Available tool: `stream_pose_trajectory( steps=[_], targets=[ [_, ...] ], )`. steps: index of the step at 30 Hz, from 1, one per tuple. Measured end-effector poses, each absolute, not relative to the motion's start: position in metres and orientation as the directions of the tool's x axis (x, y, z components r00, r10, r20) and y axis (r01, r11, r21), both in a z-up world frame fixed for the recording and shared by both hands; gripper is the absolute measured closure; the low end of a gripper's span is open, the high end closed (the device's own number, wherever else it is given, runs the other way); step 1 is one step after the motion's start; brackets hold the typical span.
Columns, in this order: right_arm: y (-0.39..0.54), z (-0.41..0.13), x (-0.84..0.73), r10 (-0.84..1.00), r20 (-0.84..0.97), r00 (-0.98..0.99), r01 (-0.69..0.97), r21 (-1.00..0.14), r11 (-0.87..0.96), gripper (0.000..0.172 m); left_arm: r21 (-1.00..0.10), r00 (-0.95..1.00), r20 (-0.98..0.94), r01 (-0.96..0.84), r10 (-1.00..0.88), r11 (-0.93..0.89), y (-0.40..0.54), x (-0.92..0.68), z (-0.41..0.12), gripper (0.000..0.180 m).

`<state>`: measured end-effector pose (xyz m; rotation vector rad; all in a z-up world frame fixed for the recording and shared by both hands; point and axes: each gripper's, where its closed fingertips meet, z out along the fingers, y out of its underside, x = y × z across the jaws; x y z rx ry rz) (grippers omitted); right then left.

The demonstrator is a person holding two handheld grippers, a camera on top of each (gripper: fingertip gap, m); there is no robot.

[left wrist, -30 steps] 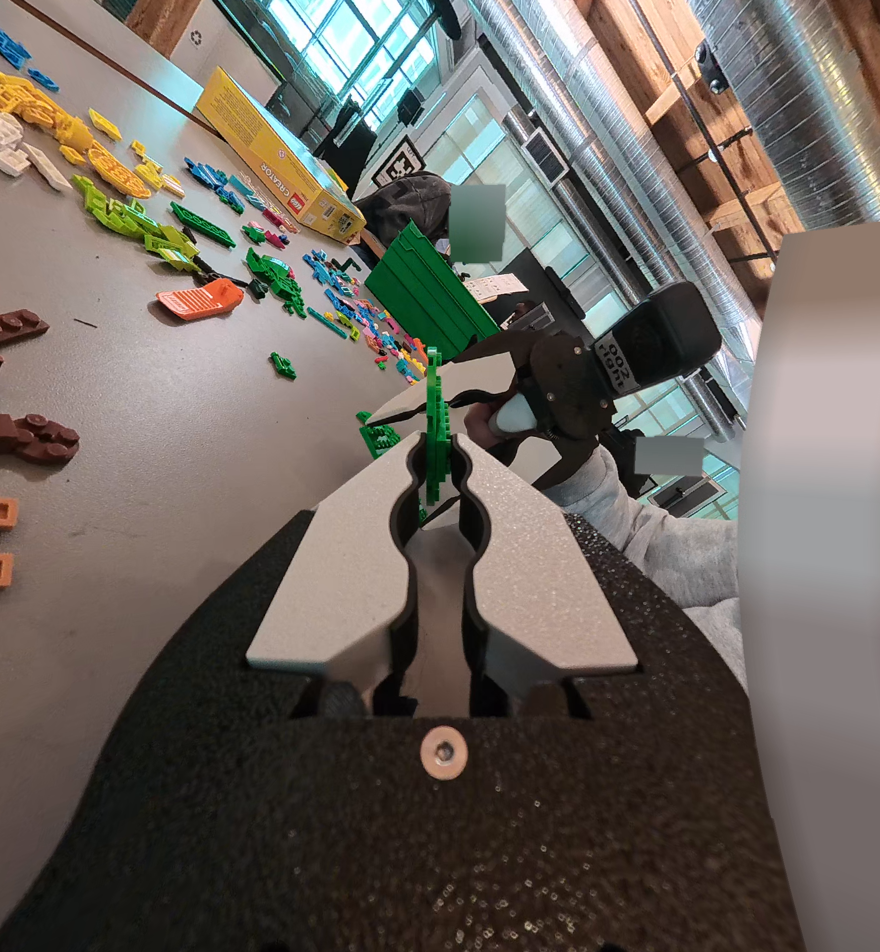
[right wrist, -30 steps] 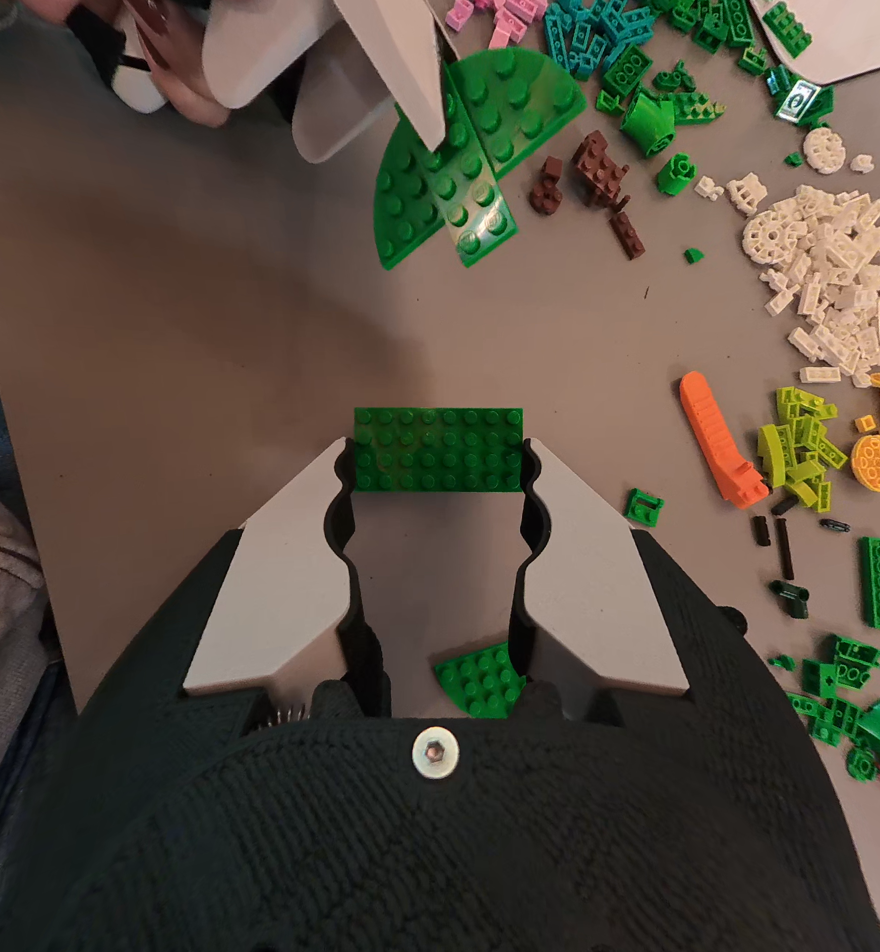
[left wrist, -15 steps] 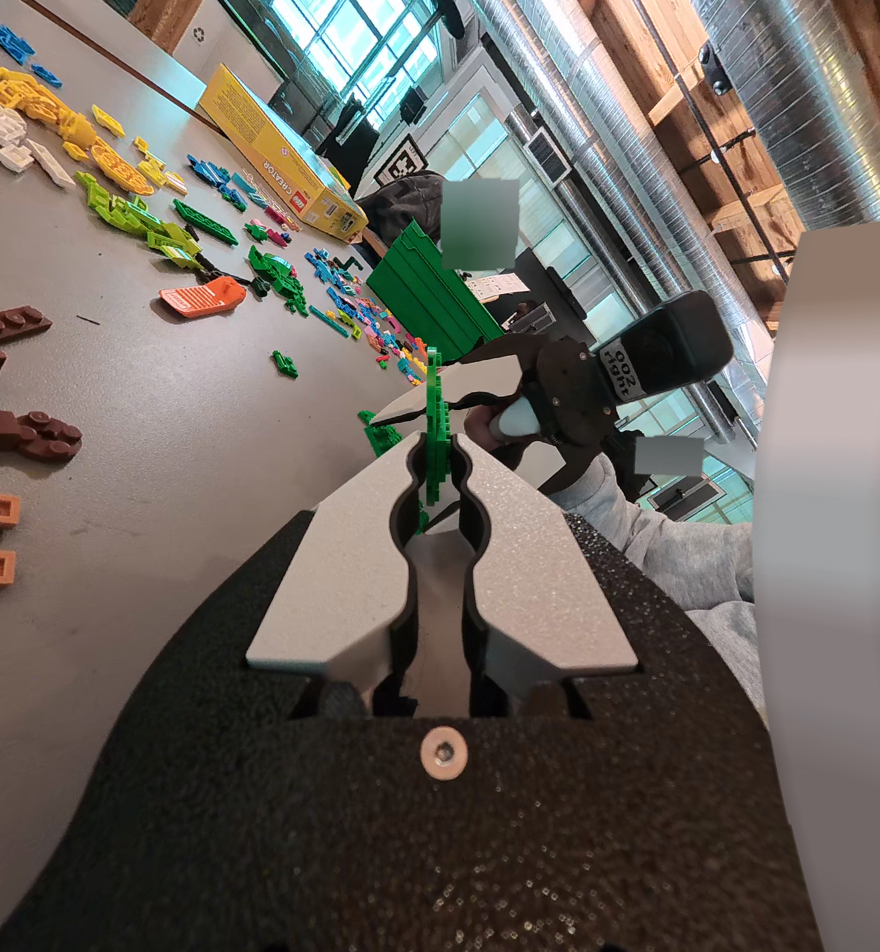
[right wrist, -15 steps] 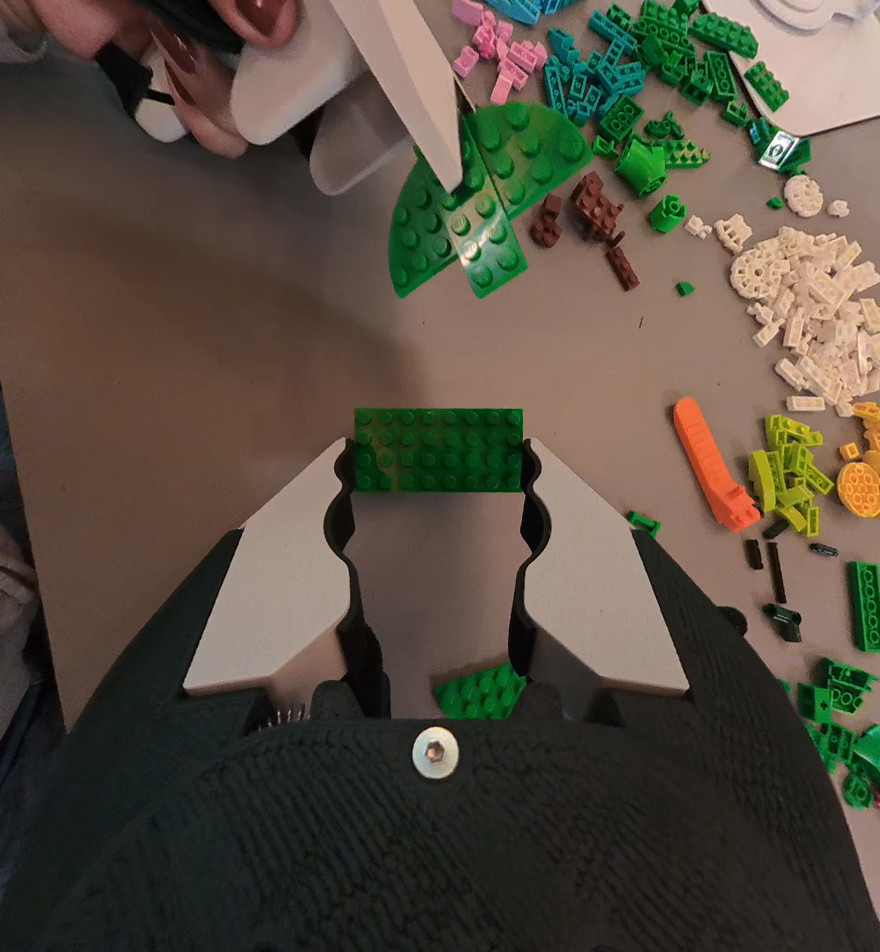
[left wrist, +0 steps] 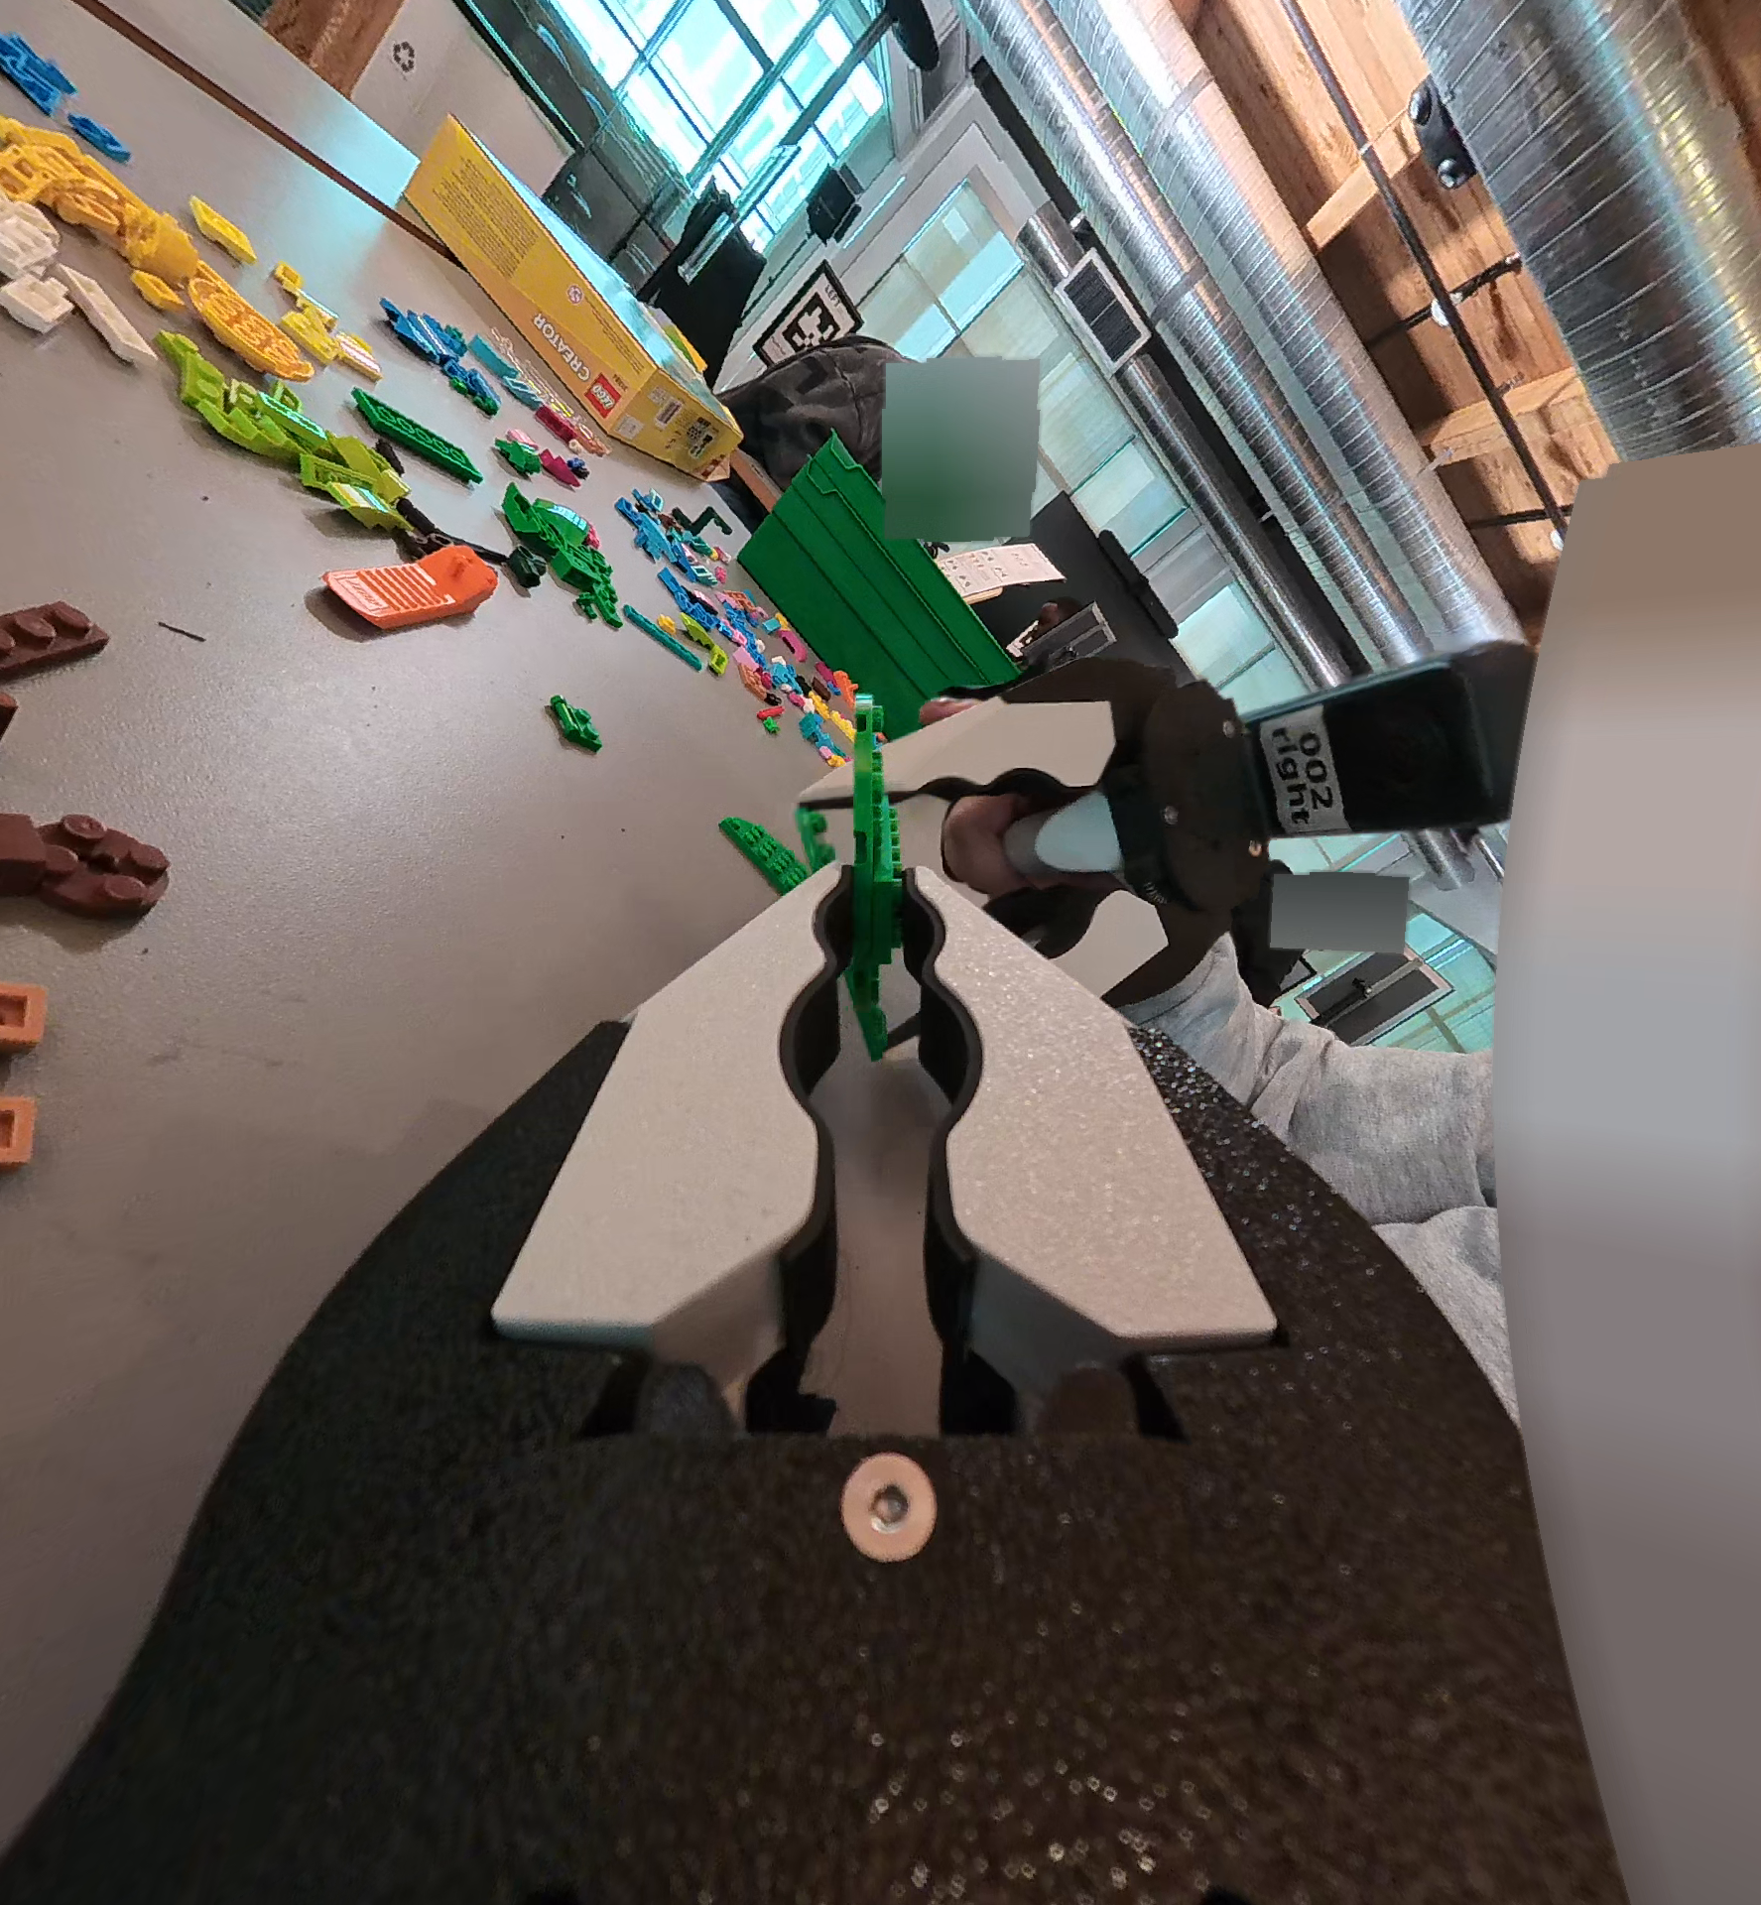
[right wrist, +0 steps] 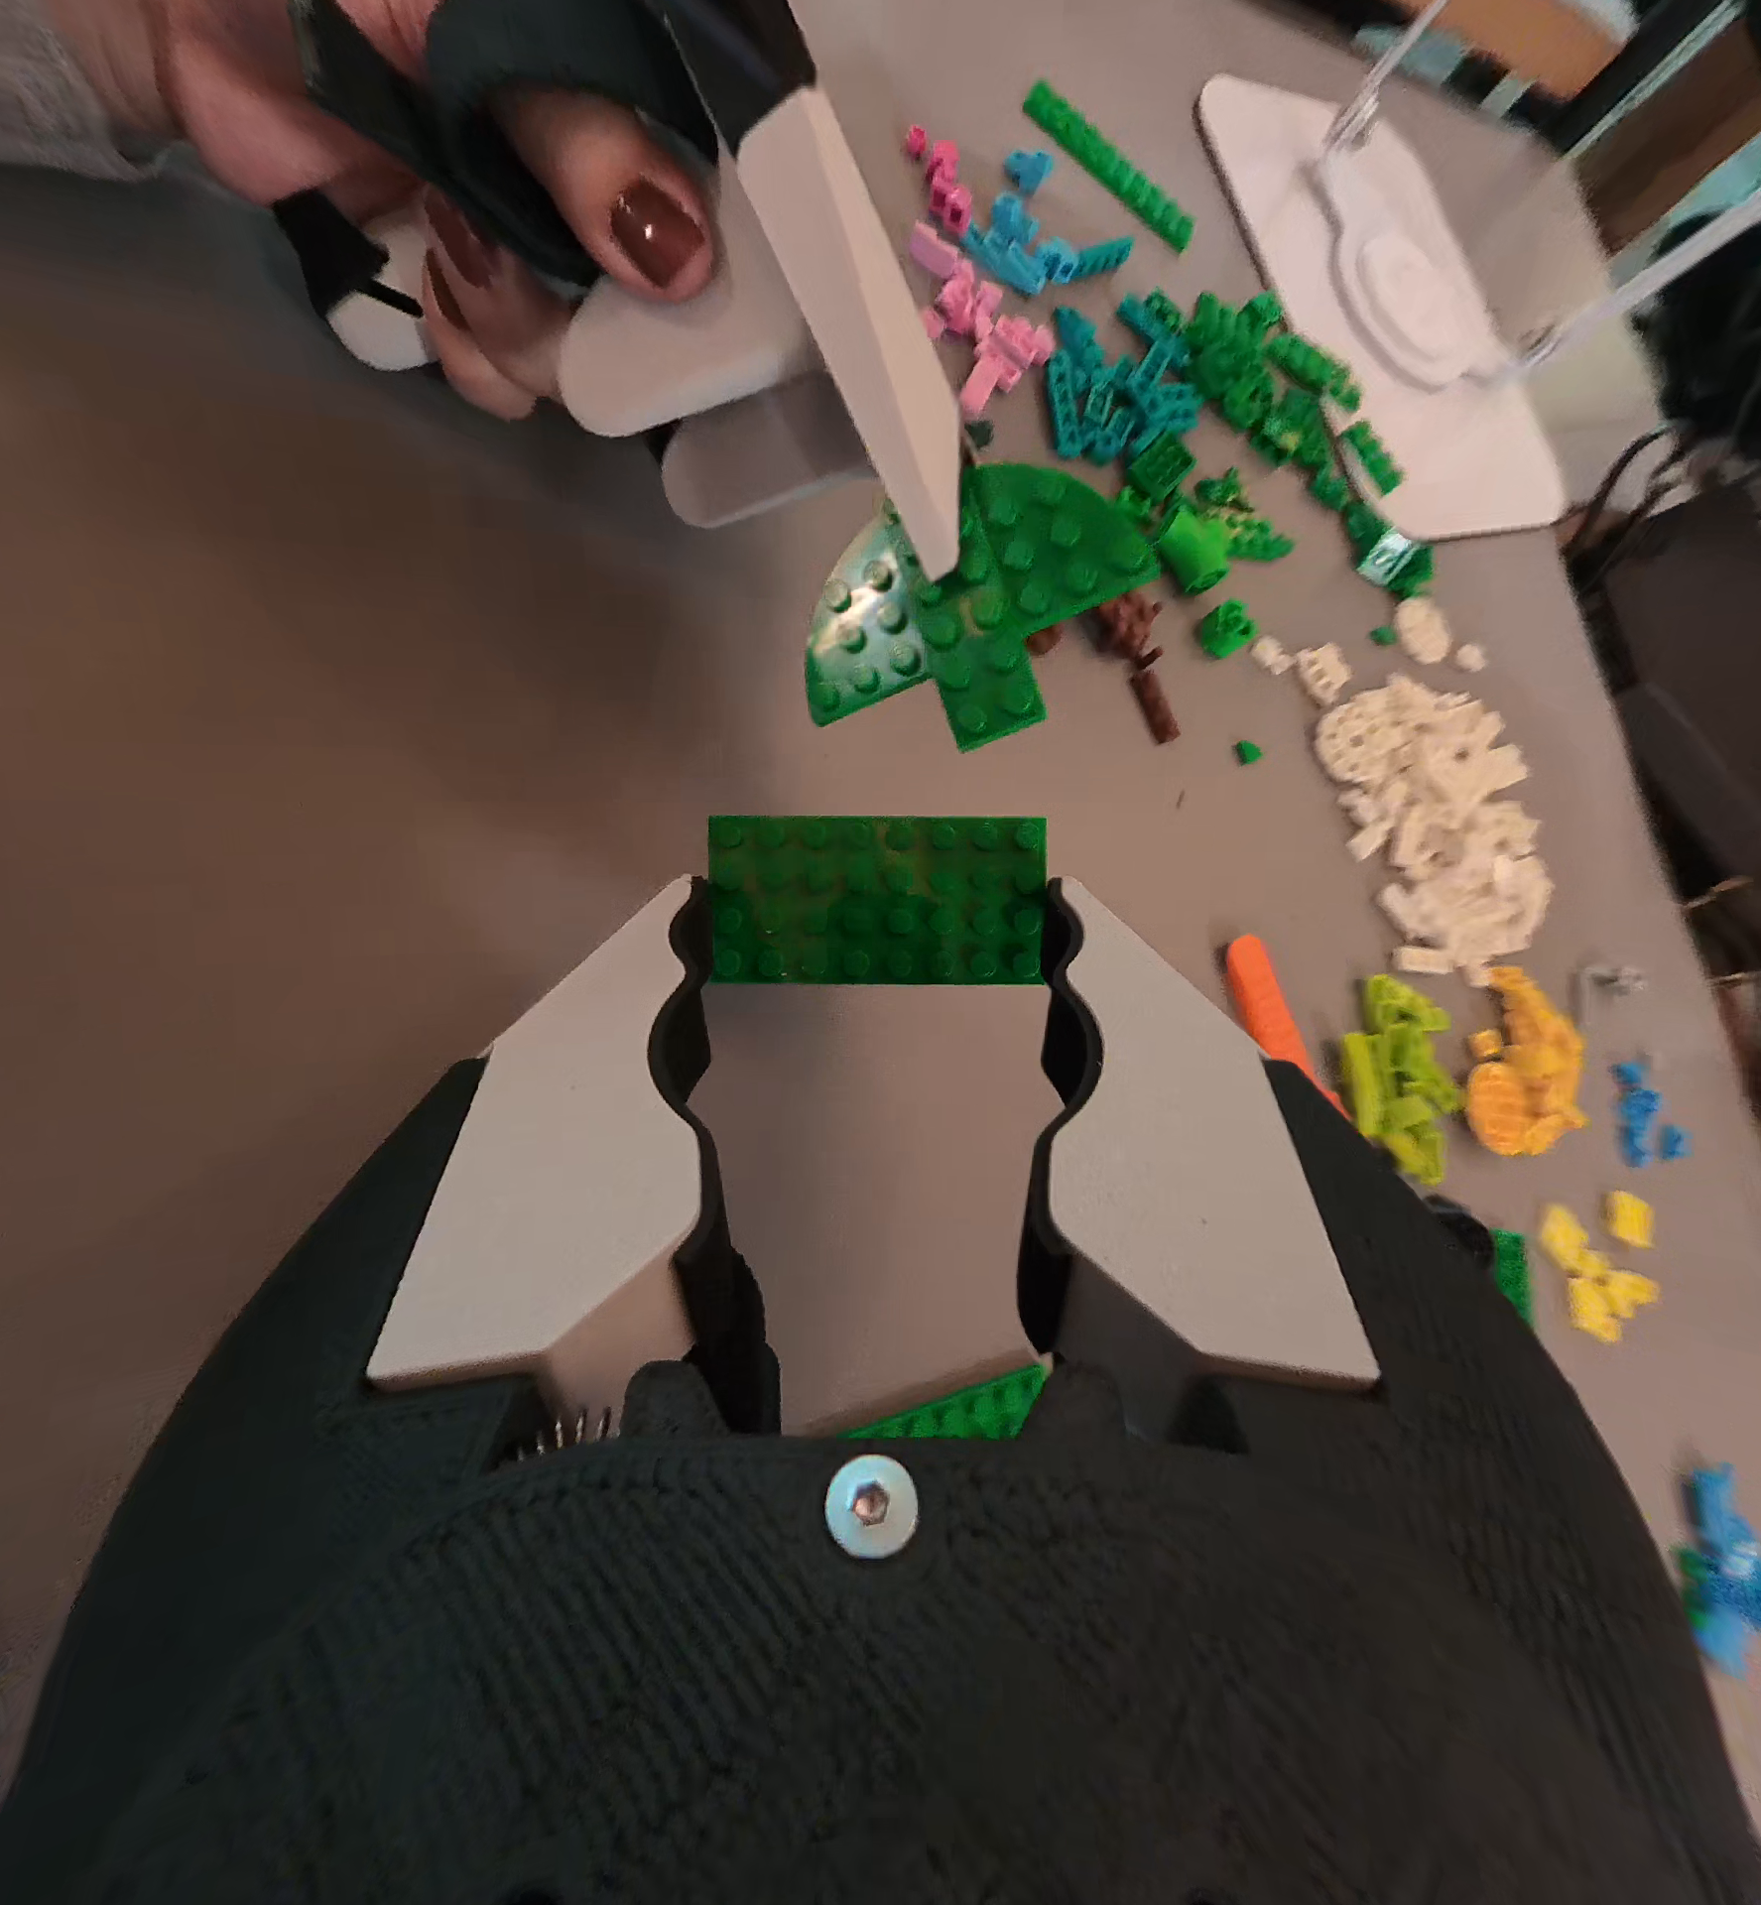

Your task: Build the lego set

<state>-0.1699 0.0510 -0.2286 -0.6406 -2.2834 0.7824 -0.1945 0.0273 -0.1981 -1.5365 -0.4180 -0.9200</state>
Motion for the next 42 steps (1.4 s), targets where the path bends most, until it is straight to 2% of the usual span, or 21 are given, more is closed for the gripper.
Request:
stream_pose_trajectory(
  steps=[3,7,11,14,16,19,23,27,31,36,39,42],
  targets=[
    [0.052,-0.215,-0.175,0.560,0.543,-0.625,0.138,-0.629,0.765,0.108,-0.682,0.630,0.728,0.708,-0.272,-0.185,0.025,-0.192,-0.193,0.175],
    [0.053,-0.200,-0.179,0.452,0.717,-0.530,0.017,-0.525,0.851,0.108,-0.796,0.752,0.601,0.591,-0.270,-0.127,0.021,-0.192,-0.186,0.175],
    [0.053,-0.190,-0.178,0.275,0.863,-0.423,-0.096,-0.345,0.934,0.108,-0.938,0.911,0.348,0.337,-0.223,-0.086,0.017,-0.191,-0.182,0.175],
    [0.054,-0.182,-0.179,0.066,0.955,-0.288,-0.170,-0.118,0.978,0.109,-0.999,0.981,0.018,0.023,-0.191,0.024,0.010,-0.181,-0.165,0.175],
    [0.051,-0.176,-0.176,-0.075,0.978,-0.192,-0.215,0.033,0.976,0.109,-0.974,0.968,-0.223,-0.216,-0.117,0.069,0.007,-0.176,-0.157,0.175],
    [0.053,-0.178,-0.174,-0.258,0.960,-0.111,-0.241,0.225,0.944,0.108,-0.864,0.864,-0.503,-0.503,0.003,-0.037,0.010,-0.180,-0.166,0.175],
    [0.071,-0.204,-0.176,-0.506,0.842,-0.188,-0.261,0.454,0.852,0.108,-0.787,0.784,-0.616,-0.608,0.077,-0.105,0.013,-0.187,-0.174,0.175],
    [0.081,-0.229,-0.174,-0.758,0.613,-0.224,-0.360,0.670,0.649,0.108,-0.749,0.750,-0.658,-0.643,0.063,-0.159,0.014,-0.191,-0.185,0.175],
    [0.087,-0.251,-0.170,-0.896,0.393,-0.208,-0.473,0.761,0.444,0.108,-0.738,0.741,-0.669,-0.651,0.061,-0.176,0.014,-0.192,-0.187,0.175],
    [0.083,-0.264,-0.164,-0.965,0.223,-0.140,-0.534,0.803,0.263,0.108,-0.731,0.733,-0.676,-0.657,0.069,-0.184,0.014,-0.194,-0.187,0.175],
    [0.078,-0.270,-0.154,-0.971,0.193,-0.140,-0.583,0.777,0.238,0.108,-0.741,0.741,-0.667,-0.649,0.077,-0.171,0.013,-0.194,-0.185,0.175],
    [0.069,-0.274,-0.138,-0.955,0.235,-0.183,-0.645,0.704,0.297,0.117,-0.755,0.754,-0.652,-0.637,0.079,-0.156,0.012,-0.194,-0.183,0.175]
  ],
)
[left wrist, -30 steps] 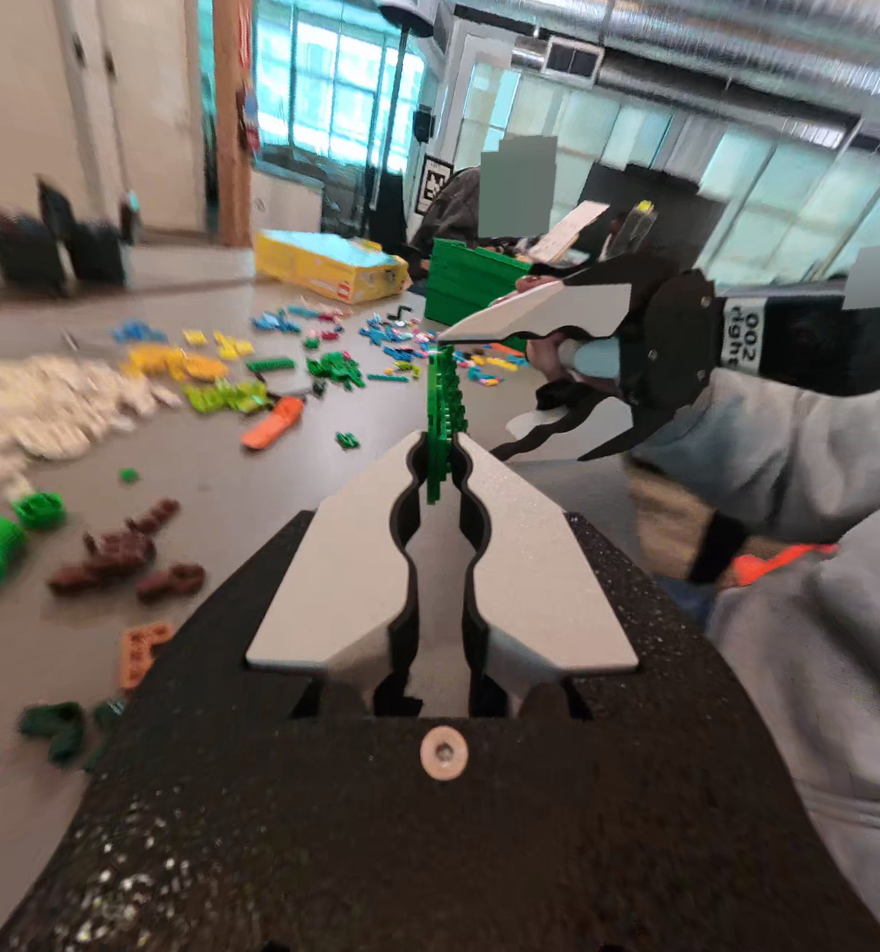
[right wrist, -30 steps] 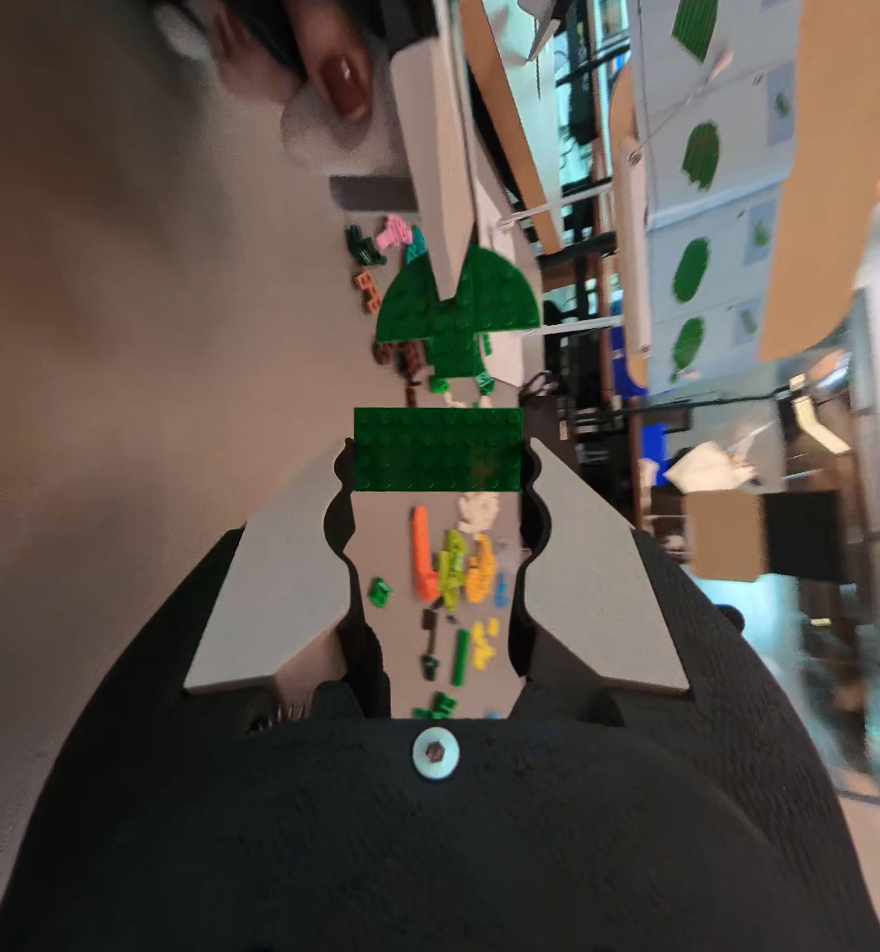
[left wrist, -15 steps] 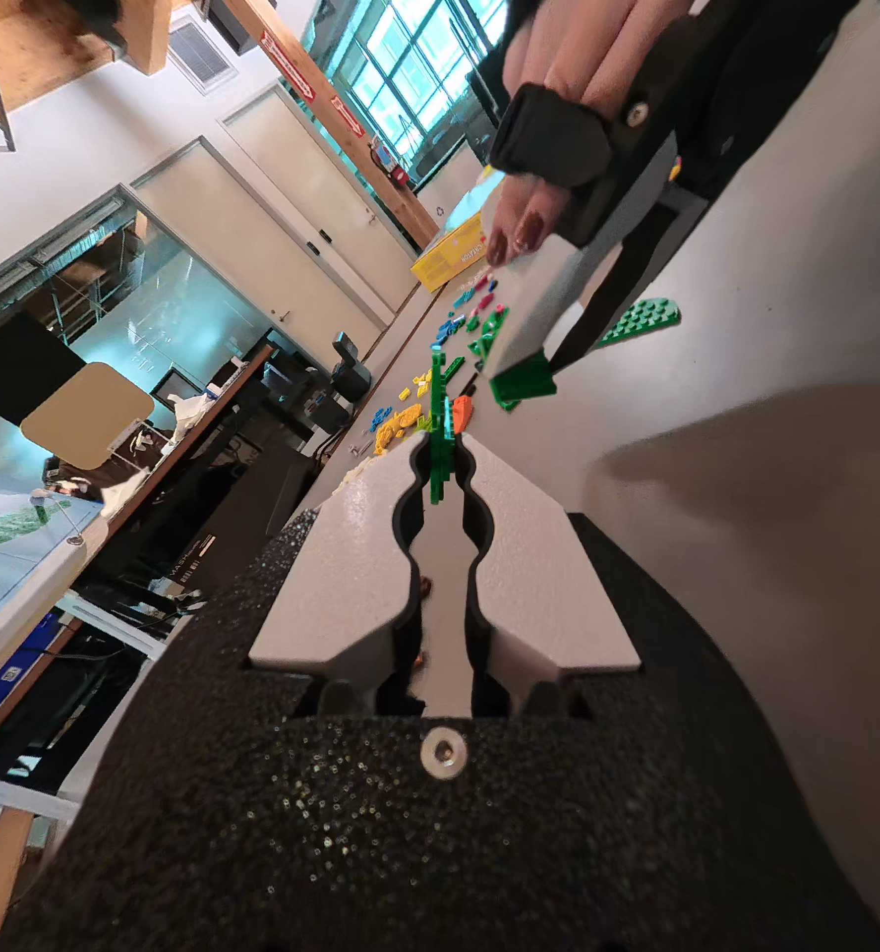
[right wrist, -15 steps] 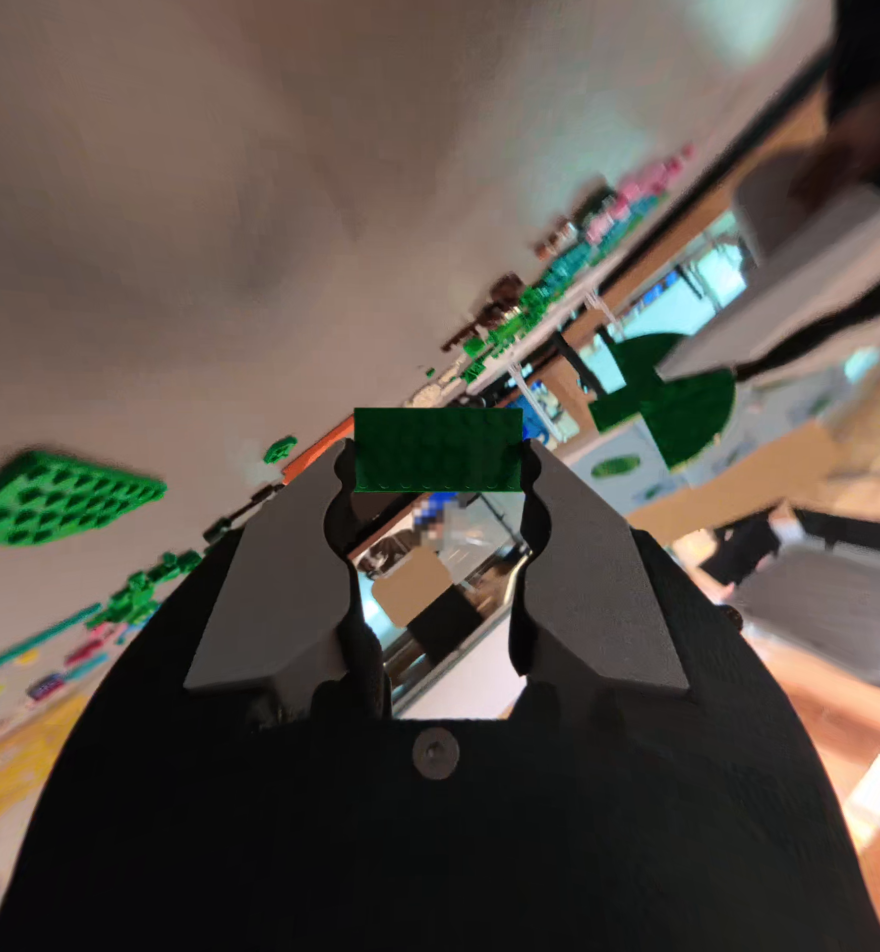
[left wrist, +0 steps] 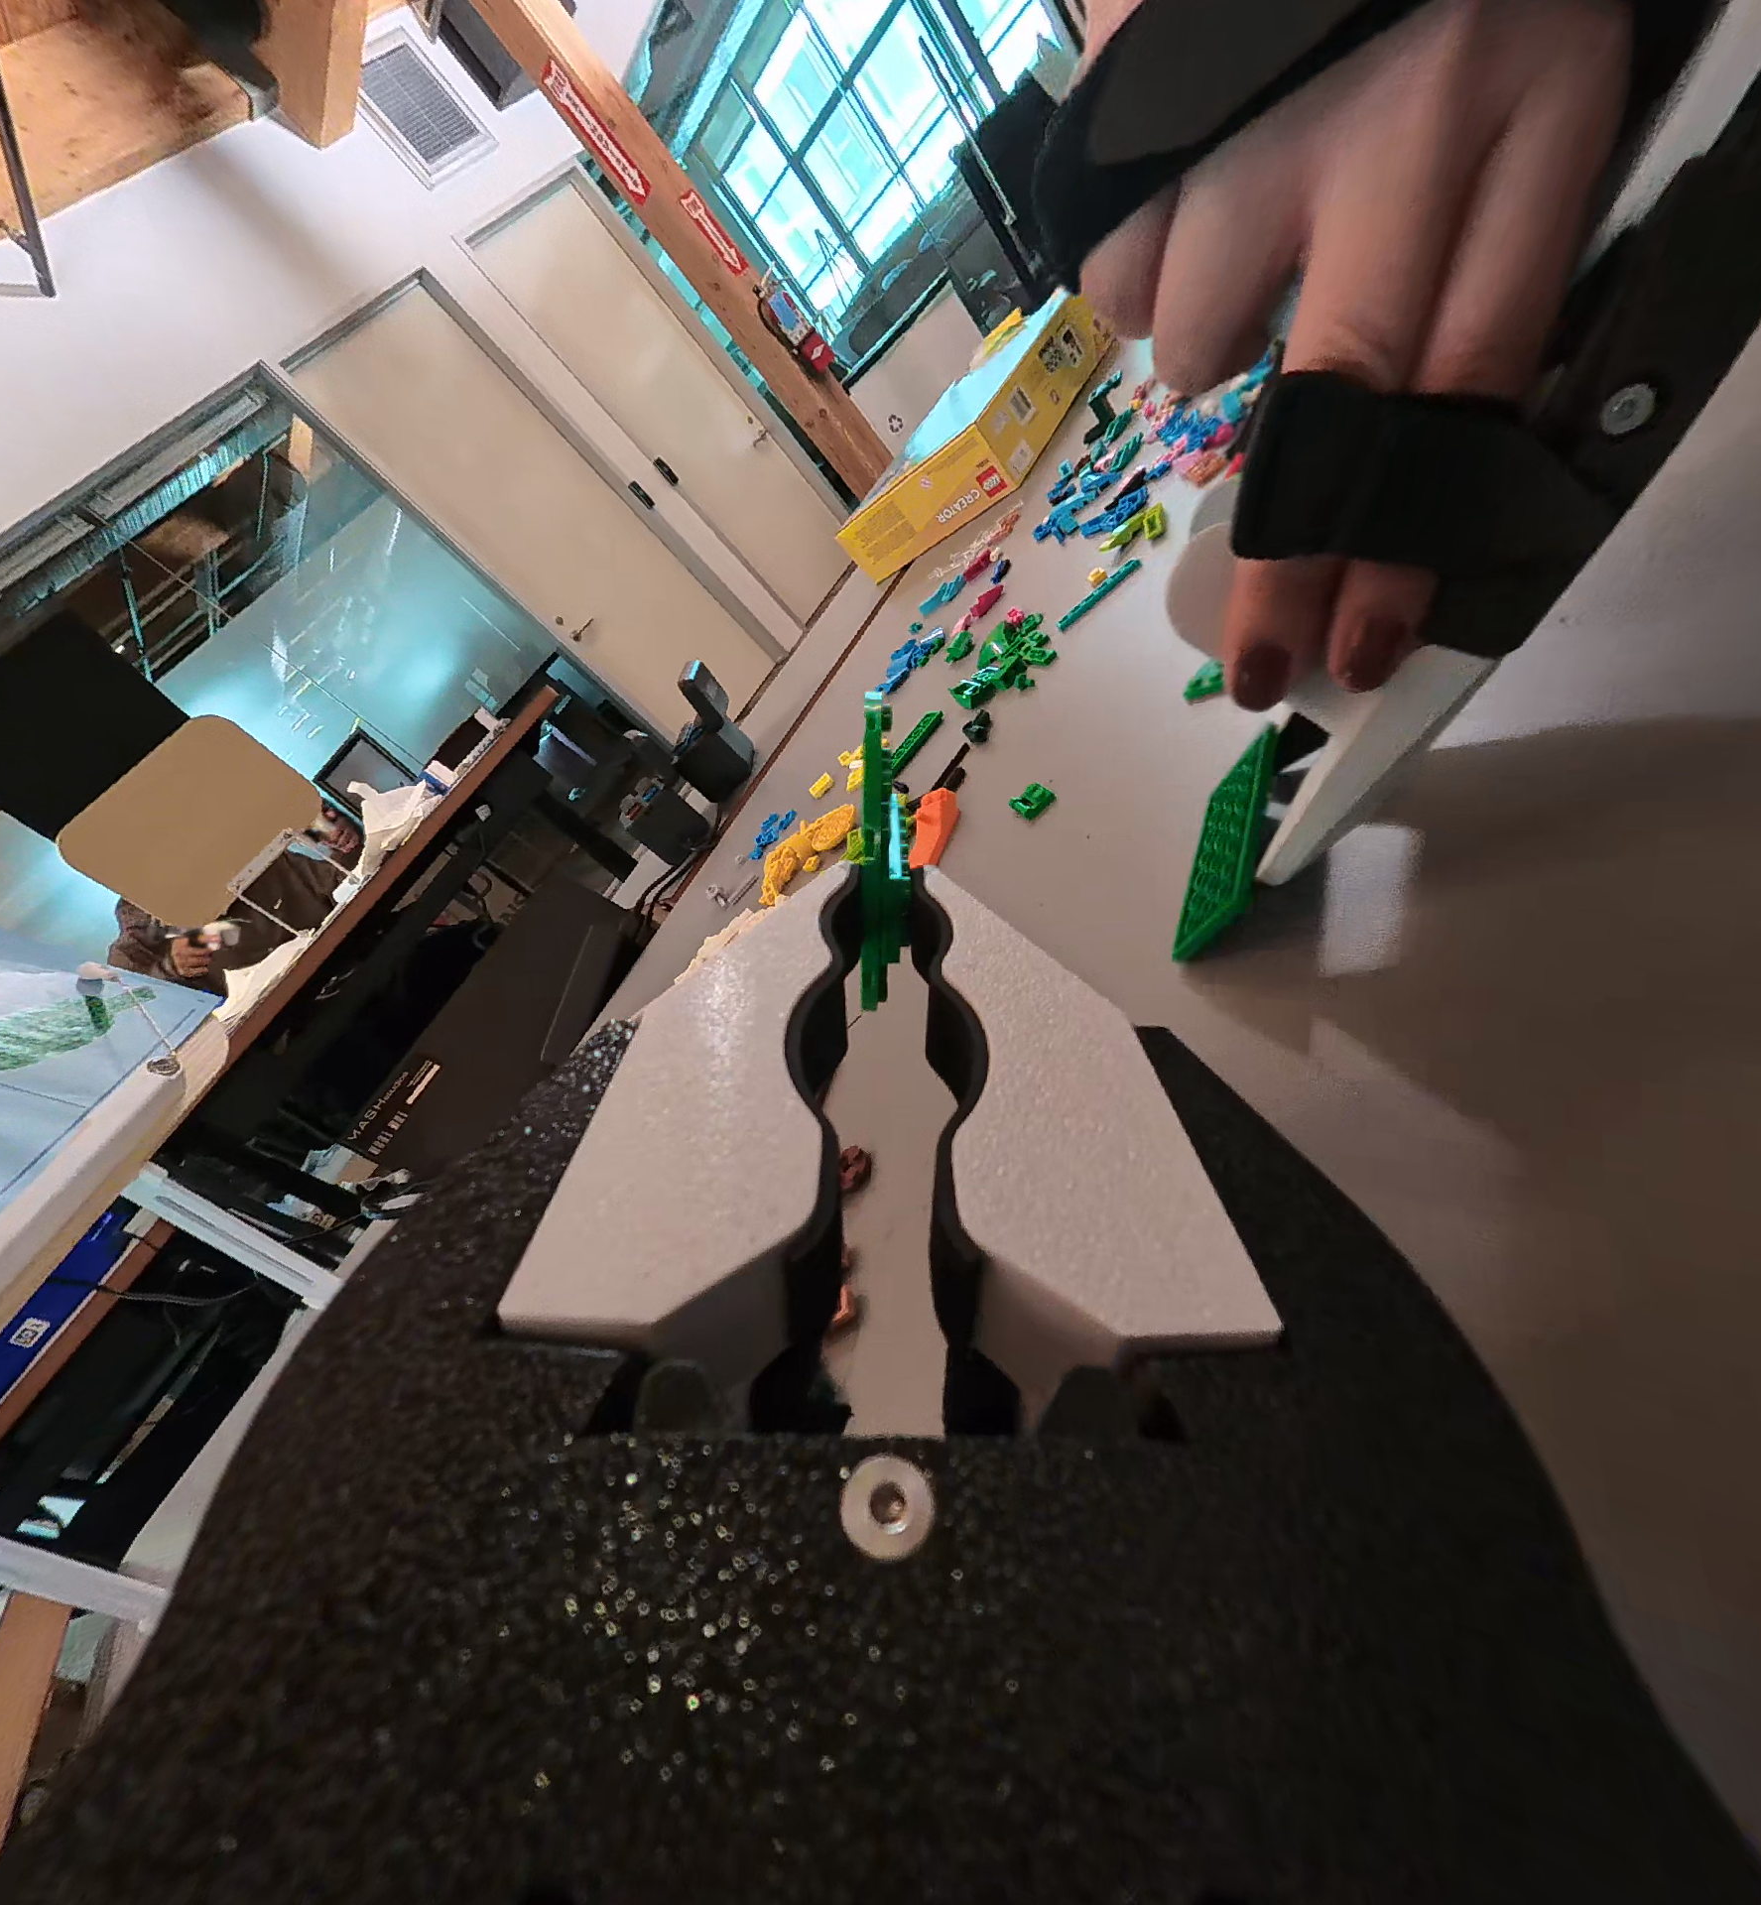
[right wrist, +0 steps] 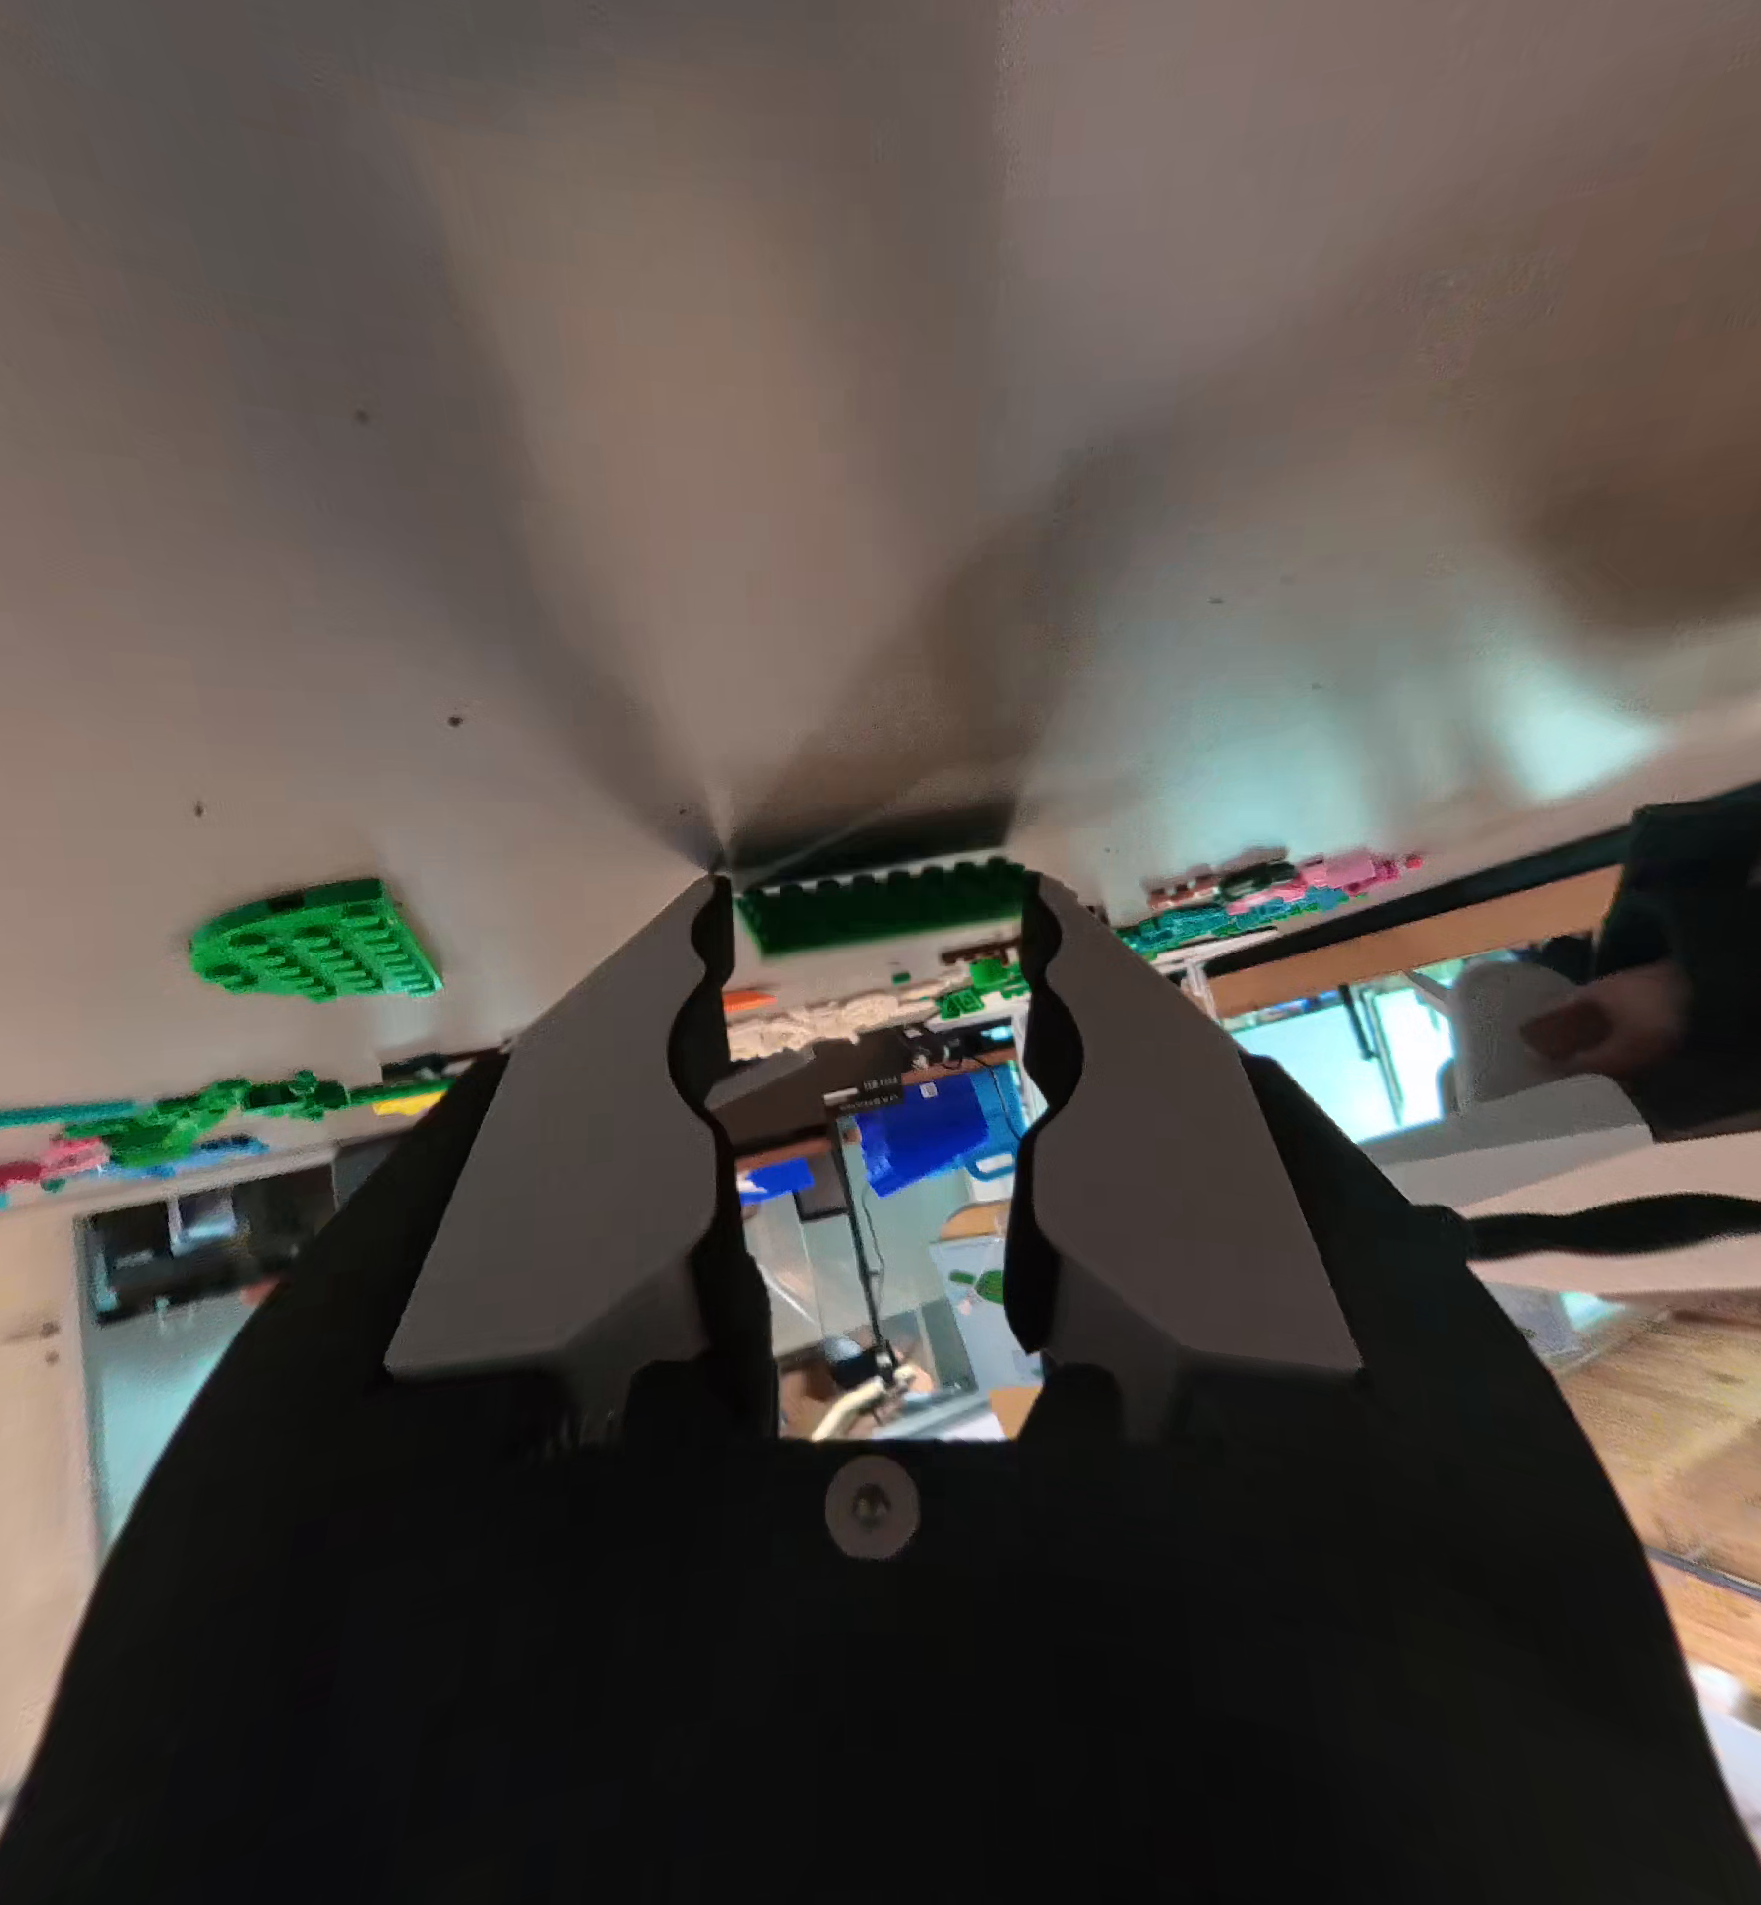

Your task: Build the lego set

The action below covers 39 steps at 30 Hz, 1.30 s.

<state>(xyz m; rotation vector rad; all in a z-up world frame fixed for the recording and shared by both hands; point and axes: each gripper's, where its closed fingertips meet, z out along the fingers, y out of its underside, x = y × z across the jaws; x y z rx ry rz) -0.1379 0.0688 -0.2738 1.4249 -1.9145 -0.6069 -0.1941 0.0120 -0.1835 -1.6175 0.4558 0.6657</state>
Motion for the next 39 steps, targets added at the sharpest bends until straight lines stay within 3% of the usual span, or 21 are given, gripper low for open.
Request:
stream_pose_trajectory(
  steps=[2,4,5,7,9,10,13,16,22,26,28,30,34,39],
  targets=[
    [0.066,-0.270,-0.133,-0.921,0.297,-0.252,-0.648,0.655,0.389,0.112,-0.757,0.756,-0.650,-0.635,0.081,-0.152,0.011,-0.194,-0.183,0.175],
    [0.066,-0.263,-0.129,-0.801,0.417,-0.431,-0.606,0.524,0.599,0.110,-0.757,0.755,-0.651,-0.637,0.082,-0.149,0.011,-0.194,-0.183,0.175],
    [0.066,-0.260,-0.128,-0.667,0.484,-0.566,-0.533,0.402,0.744,0.110,-0.753,0.751,-0.655,-0.640,0.086,-0.149,0.011,-0.194,-0.182,0.175],
    [0.065,-0.257,-0.126,-0.220,0.509,-0.832,-0.223,0.057,0.973,0.110,-0.734,0.729,-0.678,-0.663,0.095,-0.150,0.010,-0.194,-0.181,0.175],
    [0.061,-0.255,-0.132,0.233,0.375,-0.897,0.150,-0.238,0.960,0.109,-0.696,0.689,-0.717,-0.699,0.107,-0.163,0.010,-0.194,-0.180,0.175],
    [0.060,-0.253,-0.135,0.373,0.298,-0.879,0.275,-0.322,0.906,0.109,-0.668,0.659,-0.743,-0.722,0.114,-0.180,0.010,-0.195,-0.180,0.175],
    [0.057,-0.250,-0.145,0.563,0.139,-0.815,0.447,-0.468,0.763,0.111,-0.556,0.540,-0.831,-0.795,0.136,-0.243,0.010,-0.197,-0.182,0.175],
    [0.059,-0.261,-0.143,0.610,0.012,-0.793,0.538,-0.457,0.708,0.111,-0.444,0.416,-0.896,-0.839,0.157,-0.315,0.009,-0.201,-0.183,0.174],
    [0.067,-0.278,-0.148,0.623,-0.051,-0.780,0.574,-0.455,0.681,0.114,-0.317,0.301,-0.948,-0.878,0.100,-0.360,0.015,-0.197,-0.193,0.176],
    [0.069,-0.278,-0.153,0.636,-0.057,-0.770,0.588,-0.451,0.672,0.125,-0.231,0.233,-0.972,-0.898,0.039,-0.375,0.020,-0.192,-0.203,0.175],
    [0.070,-0.278,-0.154,0.652,-0.053,-0.756,0.605,-0.438,0.665,0.140,-0.193,0.202,-0.979,-0.904,0.018,-0.382,0.022,-0.190,-0.206,0.175],
    [0.073,-0.275,-0.156,0.685,-0.058,-0.727,0.637,-0.429,0.640,0.140,-0.147,0.163,-0.987,-0.904,-0.004,-0.400,0.024,-0.191,-0.210,0.175],
    [0.090,-0.243,-0.178,0.783,0.003,-0.622,0.682,-0.489,0.544,0.141,-0.023,0.046,-0.998,-0.897,-0.042,-0.442,0.028,-0.192,-0.215,0.175],
    [0.077,-0.192,-0.189,0.831,-0.091,-0.548,0.703,-0.589,0.399,0.141,0.104,-0.080,-0.994,-0.879,-0.073,-0.466,0.034,-0.190,-0.218,0.176]
  ],
)
